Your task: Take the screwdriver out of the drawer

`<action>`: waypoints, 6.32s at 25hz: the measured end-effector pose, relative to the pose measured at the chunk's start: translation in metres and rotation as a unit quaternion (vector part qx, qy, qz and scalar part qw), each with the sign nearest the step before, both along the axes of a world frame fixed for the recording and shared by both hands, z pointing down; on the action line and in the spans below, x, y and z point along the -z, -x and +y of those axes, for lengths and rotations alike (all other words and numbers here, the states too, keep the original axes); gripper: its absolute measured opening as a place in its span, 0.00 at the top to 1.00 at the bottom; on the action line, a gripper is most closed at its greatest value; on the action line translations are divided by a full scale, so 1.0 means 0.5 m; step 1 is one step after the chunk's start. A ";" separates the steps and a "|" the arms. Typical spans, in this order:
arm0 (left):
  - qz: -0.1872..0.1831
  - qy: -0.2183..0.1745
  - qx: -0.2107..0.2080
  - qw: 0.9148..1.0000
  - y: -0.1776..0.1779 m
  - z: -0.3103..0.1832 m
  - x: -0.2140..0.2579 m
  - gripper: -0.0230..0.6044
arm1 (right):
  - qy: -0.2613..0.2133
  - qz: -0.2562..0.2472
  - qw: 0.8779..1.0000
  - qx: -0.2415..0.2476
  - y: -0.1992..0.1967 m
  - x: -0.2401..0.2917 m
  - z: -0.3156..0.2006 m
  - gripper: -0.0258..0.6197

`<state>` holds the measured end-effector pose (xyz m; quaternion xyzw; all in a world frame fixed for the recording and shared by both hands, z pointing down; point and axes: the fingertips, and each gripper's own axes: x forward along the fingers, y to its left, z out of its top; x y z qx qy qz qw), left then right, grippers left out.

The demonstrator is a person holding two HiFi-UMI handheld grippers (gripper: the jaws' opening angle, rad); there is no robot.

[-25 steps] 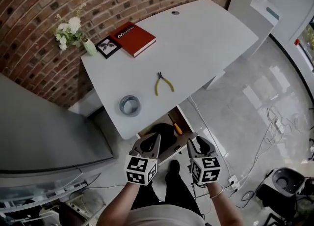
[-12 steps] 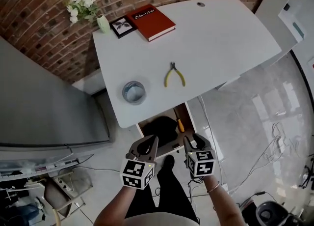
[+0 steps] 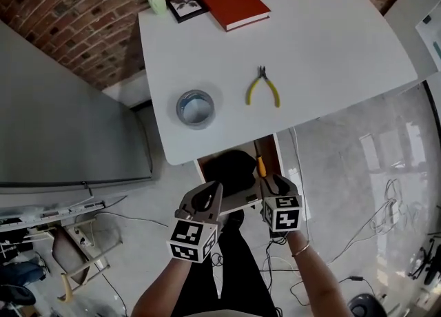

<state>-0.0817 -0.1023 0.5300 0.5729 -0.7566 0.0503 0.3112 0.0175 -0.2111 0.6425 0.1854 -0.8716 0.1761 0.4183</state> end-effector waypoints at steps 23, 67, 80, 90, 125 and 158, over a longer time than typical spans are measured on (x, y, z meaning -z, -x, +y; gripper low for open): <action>0.018 0.008 0.060 0.998 0.059 0.034 -0.117 0.98 | -0.035 0.106 0.992 0.059 0.083 -0.214 -0.060 0.74; 0.043 0.008 0.082 0.996 0.082 0.036 -0.164 0.98 | 0.021 0.147 0.989 0.025 0.100 -0.328 -0.083 0.84; 0.033 -0.001 0.058 0.998 0.065 0.027 -0.127 0.98 | -0.001 0.049 0.999 -0.002 0.091 -0.219 -0.045 0.84; 0.018 -0.005 0.026 0.999 0.040 0.035 -0.067 0.98 | -0.045 -0.043 0.998 -0.024 0.090 -0.036 -0.027 0.84; -0.058 -0.084 -0.079 0.992 -0.018 -0.057 0.244 0.98 | -0.159 -0.230 0.955 -0.100 -0.067 0.553 0.036 0.85; -0.112 -0.118 -0.075 0.984 -0.040 -0.032 0.347 0.98 | -0.210 -0.280 0.933 -0.087 -0.119 0.681 0.082 0.85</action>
